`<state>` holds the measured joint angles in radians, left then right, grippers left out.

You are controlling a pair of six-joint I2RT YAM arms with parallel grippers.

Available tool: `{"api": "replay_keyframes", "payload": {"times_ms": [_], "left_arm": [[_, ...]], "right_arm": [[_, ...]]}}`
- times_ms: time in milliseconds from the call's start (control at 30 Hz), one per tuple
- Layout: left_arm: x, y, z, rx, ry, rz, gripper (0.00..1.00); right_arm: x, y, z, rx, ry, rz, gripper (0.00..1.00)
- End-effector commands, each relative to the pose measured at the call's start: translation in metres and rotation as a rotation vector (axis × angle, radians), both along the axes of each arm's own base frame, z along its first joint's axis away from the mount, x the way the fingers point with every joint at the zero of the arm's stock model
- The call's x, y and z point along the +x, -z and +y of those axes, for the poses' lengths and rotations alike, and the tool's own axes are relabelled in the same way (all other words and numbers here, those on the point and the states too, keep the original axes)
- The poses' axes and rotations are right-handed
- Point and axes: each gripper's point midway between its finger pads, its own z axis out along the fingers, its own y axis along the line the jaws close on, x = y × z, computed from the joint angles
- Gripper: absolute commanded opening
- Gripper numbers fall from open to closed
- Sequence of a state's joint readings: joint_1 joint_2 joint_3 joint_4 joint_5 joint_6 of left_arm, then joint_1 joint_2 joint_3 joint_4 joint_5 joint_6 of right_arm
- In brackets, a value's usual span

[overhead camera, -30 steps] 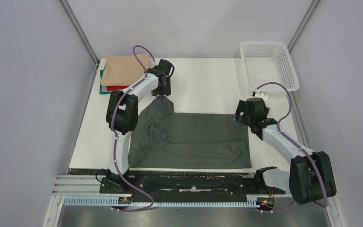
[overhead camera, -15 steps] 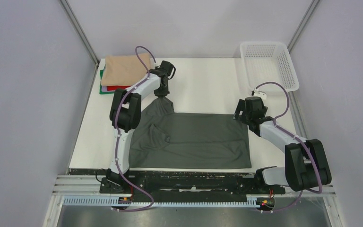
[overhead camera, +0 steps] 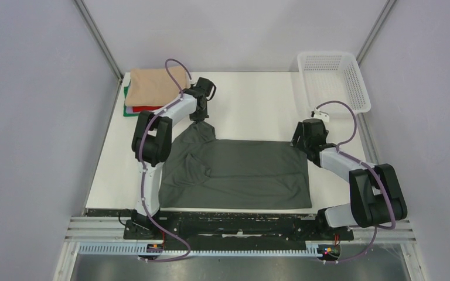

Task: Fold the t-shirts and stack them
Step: Grab the side of the flattened tshirt furthest away from the robot with both arms

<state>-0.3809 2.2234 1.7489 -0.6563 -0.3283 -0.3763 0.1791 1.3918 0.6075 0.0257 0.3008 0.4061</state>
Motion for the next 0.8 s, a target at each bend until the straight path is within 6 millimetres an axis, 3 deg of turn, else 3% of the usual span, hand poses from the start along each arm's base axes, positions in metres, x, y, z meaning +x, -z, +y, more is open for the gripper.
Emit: {"api": "replay_keyframes", "payload": {"times_ms": [0, 200, 467, 633, 767], "left_arm": [[0.002, -0.053, -0.005, -0.071, 0.042, -0.138, 0.02], [-0.014, -0.072, -0.004, -0.112, 0.054, -0.194, 0.02], [-0.038, -0.078, 0.002, -0.133, 0.050, -0.217, 0.02], [-0.055, -0.087, 0.005, -0.151, 0.043, -0.237, 0.02], [-0.073, -0.097, 0.009, -0.160, 0.037, -0.269, 0.02]], "right_arm": [[0.024, -0.009, -0.004, -0.022, 0.026, -0.057, 0.66], [0.032, -0.002, -0.003, -0.029, 0.019, -0.056, 0.52], [0.023, 0.009, 0.001, -0.030, -0.028, -0.021, 0.25], [0.023, -0.002, -0.002, -0.056, -0.037, -0.049, 0.02], [0.023, -0.012, -0.001, -0.065, -0.062, -0.075, 0.00]]}}
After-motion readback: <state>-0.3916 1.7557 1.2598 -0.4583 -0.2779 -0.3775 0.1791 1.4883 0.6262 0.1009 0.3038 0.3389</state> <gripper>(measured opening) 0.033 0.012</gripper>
